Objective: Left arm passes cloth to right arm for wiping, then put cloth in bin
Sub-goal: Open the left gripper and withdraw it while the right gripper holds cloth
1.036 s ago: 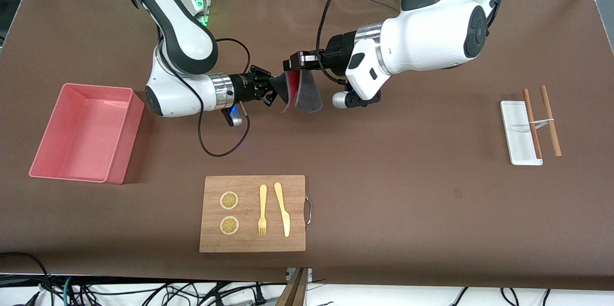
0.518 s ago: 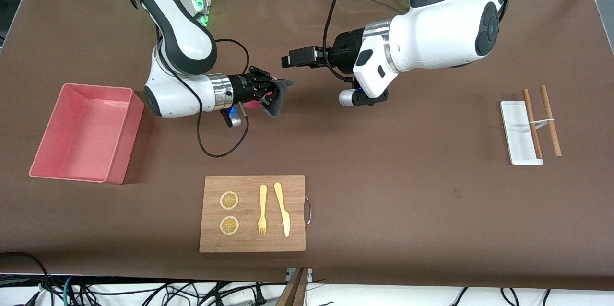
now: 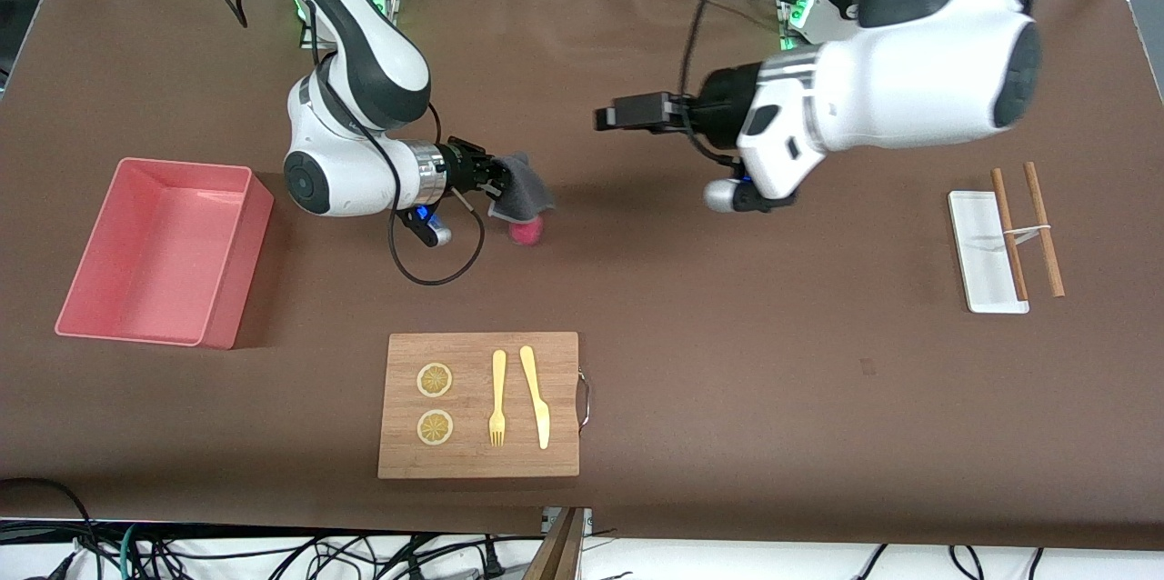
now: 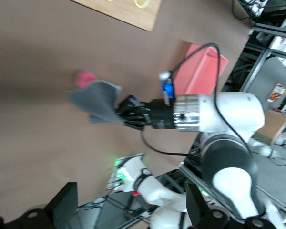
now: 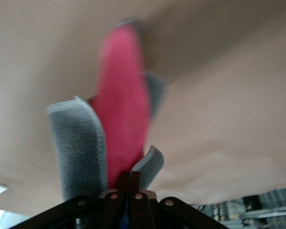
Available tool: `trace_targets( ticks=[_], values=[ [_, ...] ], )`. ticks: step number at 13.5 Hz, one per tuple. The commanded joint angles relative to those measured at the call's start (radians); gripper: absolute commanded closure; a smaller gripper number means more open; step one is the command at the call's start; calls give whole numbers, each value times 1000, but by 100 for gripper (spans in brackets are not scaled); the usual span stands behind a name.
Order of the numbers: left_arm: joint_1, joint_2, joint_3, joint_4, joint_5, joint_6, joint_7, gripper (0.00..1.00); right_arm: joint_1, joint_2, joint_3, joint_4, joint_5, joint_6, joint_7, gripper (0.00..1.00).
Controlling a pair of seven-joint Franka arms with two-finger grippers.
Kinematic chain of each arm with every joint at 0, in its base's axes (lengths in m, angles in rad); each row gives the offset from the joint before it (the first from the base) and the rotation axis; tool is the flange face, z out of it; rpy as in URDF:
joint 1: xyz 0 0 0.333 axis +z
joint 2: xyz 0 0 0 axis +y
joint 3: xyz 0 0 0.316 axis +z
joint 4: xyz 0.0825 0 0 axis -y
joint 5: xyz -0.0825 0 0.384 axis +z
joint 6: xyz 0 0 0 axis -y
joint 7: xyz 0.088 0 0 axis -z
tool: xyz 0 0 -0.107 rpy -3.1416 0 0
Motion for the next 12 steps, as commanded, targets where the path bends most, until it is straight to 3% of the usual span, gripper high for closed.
trace_targets(
  ticks=[1,6,12],
  values=[
    [46,-49,0,-8,135,-79,47,0,4,9,2,-5,-103,-12,-29,100],
    [83,-97,1,-8,494,-209,188,0,27,46,2,-8,-183,10,-34,100],
    [192,-126,4,-11,670,-269,288,0,74,81,2,1,-170,128,-14,100]
  ],
)
